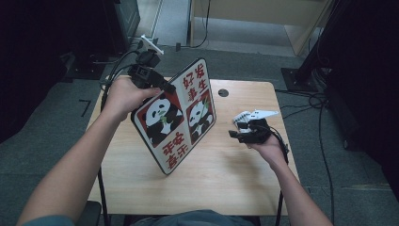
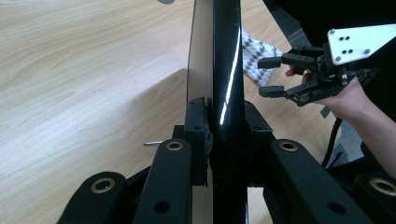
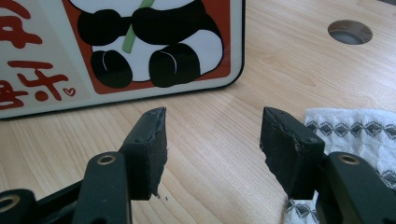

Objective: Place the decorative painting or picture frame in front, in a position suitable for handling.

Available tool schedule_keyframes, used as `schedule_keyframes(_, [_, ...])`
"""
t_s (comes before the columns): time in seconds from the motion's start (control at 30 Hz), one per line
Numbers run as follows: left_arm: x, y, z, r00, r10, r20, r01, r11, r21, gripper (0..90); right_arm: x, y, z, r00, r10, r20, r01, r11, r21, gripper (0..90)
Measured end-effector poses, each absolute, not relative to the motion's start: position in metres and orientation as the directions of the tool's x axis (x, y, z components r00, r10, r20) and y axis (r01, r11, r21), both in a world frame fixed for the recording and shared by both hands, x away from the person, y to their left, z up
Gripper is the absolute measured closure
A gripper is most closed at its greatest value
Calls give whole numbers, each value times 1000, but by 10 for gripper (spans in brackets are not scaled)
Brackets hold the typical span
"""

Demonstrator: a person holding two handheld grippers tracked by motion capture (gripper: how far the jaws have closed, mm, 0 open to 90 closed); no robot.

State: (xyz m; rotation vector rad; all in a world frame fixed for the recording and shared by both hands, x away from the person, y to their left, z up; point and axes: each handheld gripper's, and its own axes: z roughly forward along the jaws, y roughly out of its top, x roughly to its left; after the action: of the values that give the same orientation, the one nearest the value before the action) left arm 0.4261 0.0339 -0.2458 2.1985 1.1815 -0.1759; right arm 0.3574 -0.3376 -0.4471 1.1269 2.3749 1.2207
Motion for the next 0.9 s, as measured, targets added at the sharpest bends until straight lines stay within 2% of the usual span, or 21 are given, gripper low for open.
schedule_keyframes(0.13, [427, 35, -246, 574, 722, -386, 799, -392, 455, 663, 357, -337, -447, -672, 730, 126, 527, 352, 774, 422])
schedule_keyframes(0.17, [428, 36, -247, 572, 723, -388, 802, -392, 451, 663, 357, -337, -447, -672, 730, 126, 527, 352, 774, 422])
schedule_keyframes(0.2, [429, 36, -247, 565, 727, -390, 806, -386, 449, 618, 357, -338, -447, -671, 730, 128, 528, 350, 774, 422])
schedule_keyframes(0.37, [430, 37, -248, 556, 748, -363, 808, -385, 445, 549, 357, -338, -446, -669, 732, 127, 528, 348, 775, 422])
schedule_keyframes(0.47, [431, 37, -248, 550, 763, -340, 809, -386, 444, 438, 357, -337, -447, -673, 729, 126, 526, 351, 775, 422])
schedule_keyframes(0.5, [431, 37, -249, 553, 761, -338, 807, -389, 445, 438, 357, -337, -447, -673, 729, 126, 526, 351, 775, 422])
schedule_keyframes(0.53, [431, 37, -248, 566, 747, -348, 799, -394, 454, 331, 357, -337, -447, -676, 727, 123, 523, 356, 774, 423])
schedule_keyframes(0.7, [429, 34, -246, 587, 743, -321, 780, -414, 469, 333, 357, -337, -447, -676, 726, 124, 525, 356, 773, 423])
schedule_keyframes(0.9, [425, 45, -241, 578, 729, -366, 786, -376, 492, 346, 357, -338, -446, -671, 730, 128, 528, 350, 774, 423])
